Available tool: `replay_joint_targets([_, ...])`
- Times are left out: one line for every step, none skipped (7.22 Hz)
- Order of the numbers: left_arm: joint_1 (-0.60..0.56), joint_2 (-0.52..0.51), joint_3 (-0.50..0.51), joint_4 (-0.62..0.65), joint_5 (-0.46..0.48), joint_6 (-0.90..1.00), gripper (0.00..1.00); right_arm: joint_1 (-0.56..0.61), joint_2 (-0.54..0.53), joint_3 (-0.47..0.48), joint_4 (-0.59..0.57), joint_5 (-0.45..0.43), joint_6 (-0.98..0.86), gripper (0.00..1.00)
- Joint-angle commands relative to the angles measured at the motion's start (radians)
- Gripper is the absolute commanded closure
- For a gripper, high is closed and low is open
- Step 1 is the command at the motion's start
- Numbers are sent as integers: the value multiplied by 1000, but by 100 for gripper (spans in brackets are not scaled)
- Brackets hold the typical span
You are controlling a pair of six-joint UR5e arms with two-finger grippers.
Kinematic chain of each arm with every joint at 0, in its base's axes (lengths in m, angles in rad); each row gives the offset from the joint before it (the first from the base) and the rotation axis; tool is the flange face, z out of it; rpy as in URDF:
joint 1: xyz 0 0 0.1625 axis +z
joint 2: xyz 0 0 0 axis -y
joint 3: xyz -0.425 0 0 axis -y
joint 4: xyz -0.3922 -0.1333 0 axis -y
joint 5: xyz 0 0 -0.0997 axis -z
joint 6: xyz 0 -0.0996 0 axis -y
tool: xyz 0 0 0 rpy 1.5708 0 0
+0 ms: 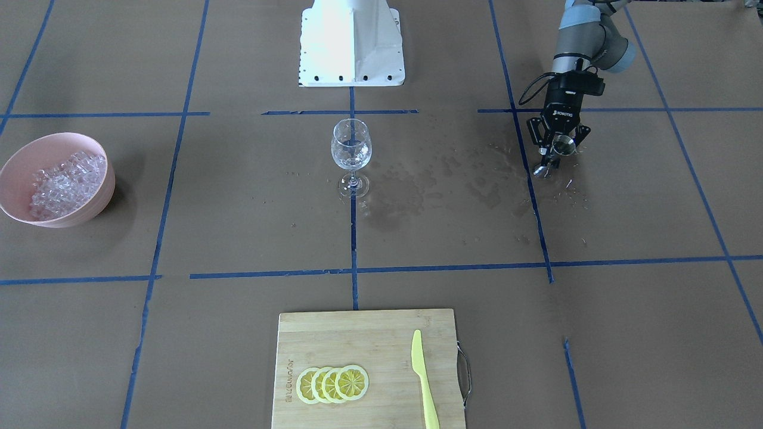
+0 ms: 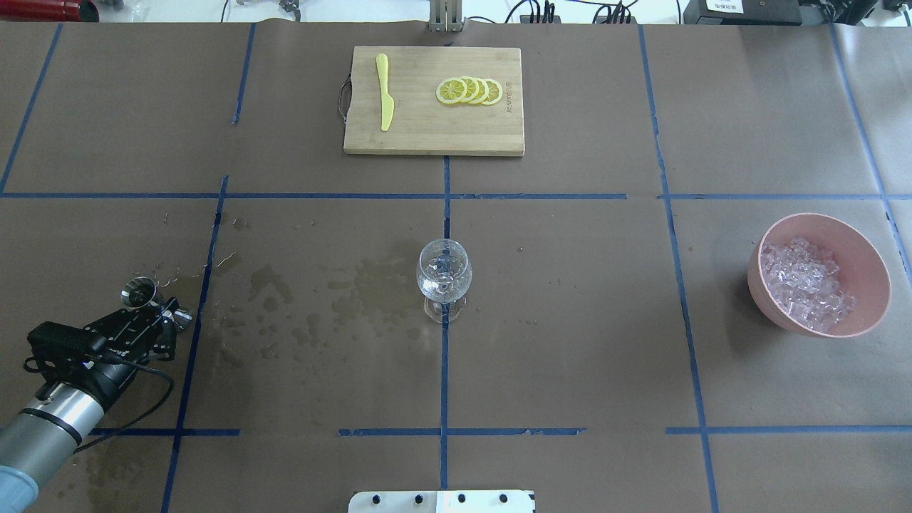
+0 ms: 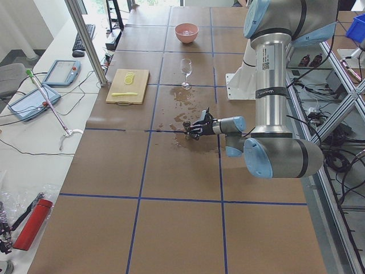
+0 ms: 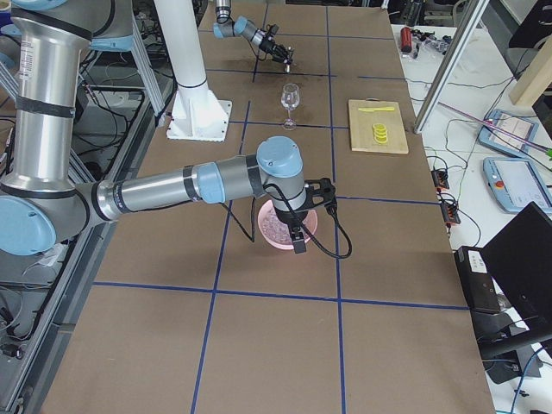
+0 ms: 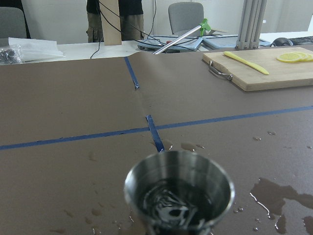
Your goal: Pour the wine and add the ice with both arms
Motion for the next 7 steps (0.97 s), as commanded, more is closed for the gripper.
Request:
replay_joint_targets([-4, 1, -15, -24, 1, 4, 100, 0, 2, -1, 0, 2, 0, 0])
replay_joint_targets([-6, 4, -25, -67, 1, 16, 100, 0, 2, -1, 0, 2, 0, 0])
replay_joint_targets([-6, 6, -23, -145, -2, 65, 100, 0, 4, -1, 0, 0, 0, 0])
replay_joint_targets([-6, 4, -20, -209, -1, 211, 100, 0, 4, -1, 0, 2, 2, 0])
replay_joint_targets([-4, 4, -22, -295, -9, 351, 100, 0, 2, -1, -2, 0, 2, 0])
replay_joint_targets([-4, -3, -28, -349, -15, 529, 100, 0, 2, -1, -2, 2, 2, 0])
replay_joint_targets([-15, -9, -54, -393, -74, 649, 100, 0, 1, -4, -2, 0, 2, 0])
